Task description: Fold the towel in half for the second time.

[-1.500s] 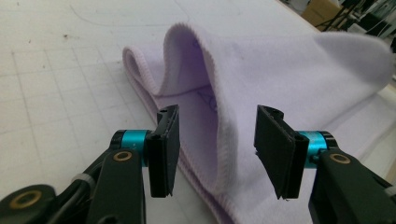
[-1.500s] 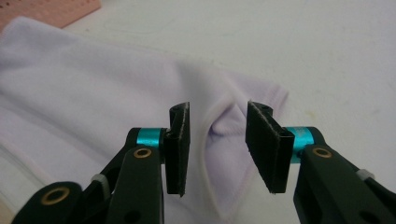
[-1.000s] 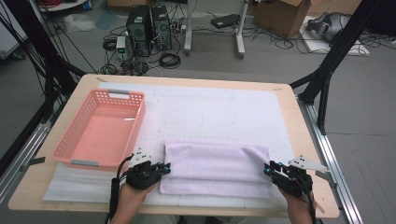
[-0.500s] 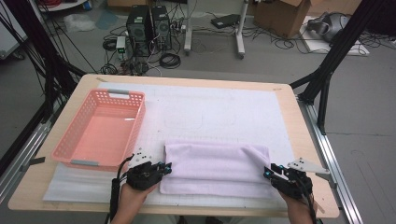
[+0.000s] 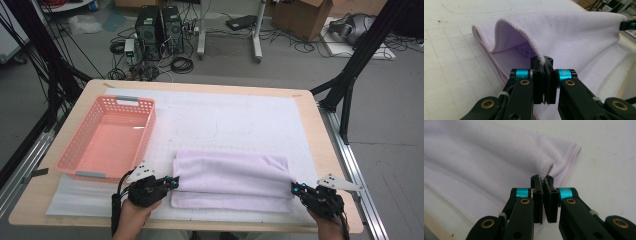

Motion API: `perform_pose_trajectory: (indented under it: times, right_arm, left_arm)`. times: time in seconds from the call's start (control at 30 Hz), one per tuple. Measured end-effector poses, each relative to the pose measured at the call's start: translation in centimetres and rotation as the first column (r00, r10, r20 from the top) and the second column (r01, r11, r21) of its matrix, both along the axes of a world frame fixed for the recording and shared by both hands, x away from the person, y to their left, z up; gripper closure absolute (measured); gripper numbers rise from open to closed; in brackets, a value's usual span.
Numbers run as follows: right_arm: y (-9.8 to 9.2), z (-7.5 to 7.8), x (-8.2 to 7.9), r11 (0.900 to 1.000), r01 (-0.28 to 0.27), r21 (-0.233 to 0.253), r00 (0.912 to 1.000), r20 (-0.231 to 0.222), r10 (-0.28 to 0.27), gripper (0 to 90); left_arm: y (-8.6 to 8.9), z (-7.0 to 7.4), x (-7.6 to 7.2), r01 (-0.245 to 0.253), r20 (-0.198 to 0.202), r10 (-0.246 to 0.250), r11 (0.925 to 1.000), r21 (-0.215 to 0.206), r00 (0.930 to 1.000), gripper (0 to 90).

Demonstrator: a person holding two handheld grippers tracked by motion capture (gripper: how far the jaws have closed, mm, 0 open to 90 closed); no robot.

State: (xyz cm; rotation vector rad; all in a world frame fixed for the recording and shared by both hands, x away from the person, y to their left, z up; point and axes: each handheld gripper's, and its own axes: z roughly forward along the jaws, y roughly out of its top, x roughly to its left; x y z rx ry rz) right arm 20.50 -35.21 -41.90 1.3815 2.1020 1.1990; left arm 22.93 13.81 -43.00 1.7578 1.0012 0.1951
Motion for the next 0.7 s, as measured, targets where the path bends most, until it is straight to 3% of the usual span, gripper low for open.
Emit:
perform_pose_trajectory:
  times: [0.13,0.27,0.33,0.37,0.4,0.43,0.57,0.7]
  right_arm:
    - [-0.9,0.5,-1.1,0.999,-0.030,0.038,0.9996,0.002,0.029,86.8]
    - [-1.2,0.2,-2.3,0.997,-0.068,0.032,0.9958,-0.058,0.070,86.5]
    - [-1.4,0.0,-2.6,0.997,-0.070,0.023,0.9928,-0.096,0.072,81.6]
    - [-1.5,-0.1,-2.7,0.998,-0.060,0.021,0.9933,-0.098,0.062,72.5]
    - [-1.8,0.0,-2.8,0.999,-0.031,0.027,0.9953,-0.090,0.034,62.2]
    - [-2.1,0.3,-2.8,0.999,-0.003,0.042,0.9970,-0.077,0.006,60.4]
    - [-2.6,1.1,-2.4,0.997,0.050,0.056,0.9988,0.001,-0.050,55.7]
    - [-1.6,0.6,-1.1,0.999,0.043,0.017,0.9990,0.012,-0.043,56.0]
  left_arm:
    - [0.8,0.0,-1.2,0.037,-0.006,-0.037,0.9993,-0.004,0.9993,86.8]
    - [1.1,-0.6,-2.2,0.082,-0.039,-0.081,0.9964,0.020,0.9959,84.4]
    - [1.2,-0.6,-2.4,0.087,-0.075,-0.086,0.9961,0.016,0.9935,73.2]
    - [1.3,-0.6,-2.3,0.081,-0.085,-0.080,0.9967,0.008,0.9931,62.0]
    - [1.5,-0.4,-2.2,0.063,-0.087,-0.063,0.9980,0.000,0.9942,52.7]
    - [1.6,-0.2,-2.0,0.050,-0.080,-0.051,0.9987,-0.012,0.9955,48.2]
    - [1.8,0.6,-0.8,-0.010,-0.051,0.007,0.9987,-0.050,0.9987,44.0]
    - [1.5,0.5,0.3,-0.055,-0.038,0.054,0.9982,-0.026,0.9978,44.3]
